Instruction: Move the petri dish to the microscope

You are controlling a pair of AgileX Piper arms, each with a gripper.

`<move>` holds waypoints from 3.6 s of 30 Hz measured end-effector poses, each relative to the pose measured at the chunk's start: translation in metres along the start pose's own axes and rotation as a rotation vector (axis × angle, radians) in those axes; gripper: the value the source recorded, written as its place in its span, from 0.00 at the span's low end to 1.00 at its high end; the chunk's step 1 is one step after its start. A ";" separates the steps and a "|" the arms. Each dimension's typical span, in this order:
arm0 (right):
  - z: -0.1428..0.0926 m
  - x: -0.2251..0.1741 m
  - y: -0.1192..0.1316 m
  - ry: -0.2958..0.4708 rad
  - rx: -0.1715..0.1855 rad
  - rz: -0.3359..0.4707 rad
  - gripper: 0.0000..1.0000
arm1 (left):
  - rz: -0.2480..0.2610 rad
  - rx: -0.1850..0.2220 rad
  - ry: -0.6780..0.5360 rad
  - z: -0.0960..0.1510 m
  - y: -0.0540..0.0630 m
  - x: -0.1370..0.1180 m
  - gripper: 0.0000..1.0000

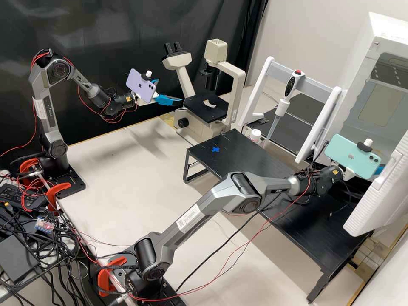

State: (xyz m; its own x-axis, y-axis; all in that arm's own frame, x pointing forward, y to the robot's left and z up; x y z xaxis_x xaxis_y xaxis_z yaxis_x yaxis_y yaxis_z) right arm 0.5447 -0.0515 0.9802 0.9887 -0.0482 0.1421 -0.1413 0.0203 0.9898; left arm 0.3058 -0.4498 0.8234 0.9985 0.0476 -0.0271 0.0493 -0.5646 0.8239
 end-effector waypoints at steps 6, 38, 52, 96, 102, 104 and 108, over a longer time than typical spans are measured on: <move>0.001 0.000 0.001 -0.006 -0.001 0.002 0.00 | 0.000 0.000 0.000 0.000 0.000 0.000 1.00; 0.009 0.001 0.003 -0.004 0.002 0.009 0.00 | 0.000 0.000 0.000 0.000 0.000 0.000 1.00; 0.019 -0.056 0.027 0.068 0.000 -0.008 0.00 | 0.000 0.000 0.000 0.000 0.000 0.000 1.00; -0.108 -0.276 -0.054 0.589 -0.013 -0.380 0.00 | 0.000 0.000 0.000 0.000 0.000 0.000 1.00; -0.144 -0.293 -0.090 0.741 -0.072 -0.463 0.00 | 0.000 0.000 0.000 0.000 0.000 0.000 1.00; -0.155 -0.297 -0.099 0.788 -0.078 -0.477 0.00 | 0.000 0.000 0.000 0.000 0.000 0.000 1.00; -0.178 -0.304 -0.118 0.875 -0.083 -0.497 0.00 | 0.000 0.000 0.000 0.000 0.000 0.000 1.00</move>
State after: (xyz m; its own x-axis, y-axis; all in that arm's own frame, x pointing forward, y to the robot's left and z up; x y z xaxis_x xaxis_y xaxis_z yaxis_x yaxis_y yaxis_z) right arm 0.2703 0.1388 0.8179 0.6289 0.6788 -0.3791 0.2678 0.2686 0.9253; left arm 0.3058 -0.4498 0.8234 0.9985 0.0476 -0.0271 0.0493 -0.5646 0.8239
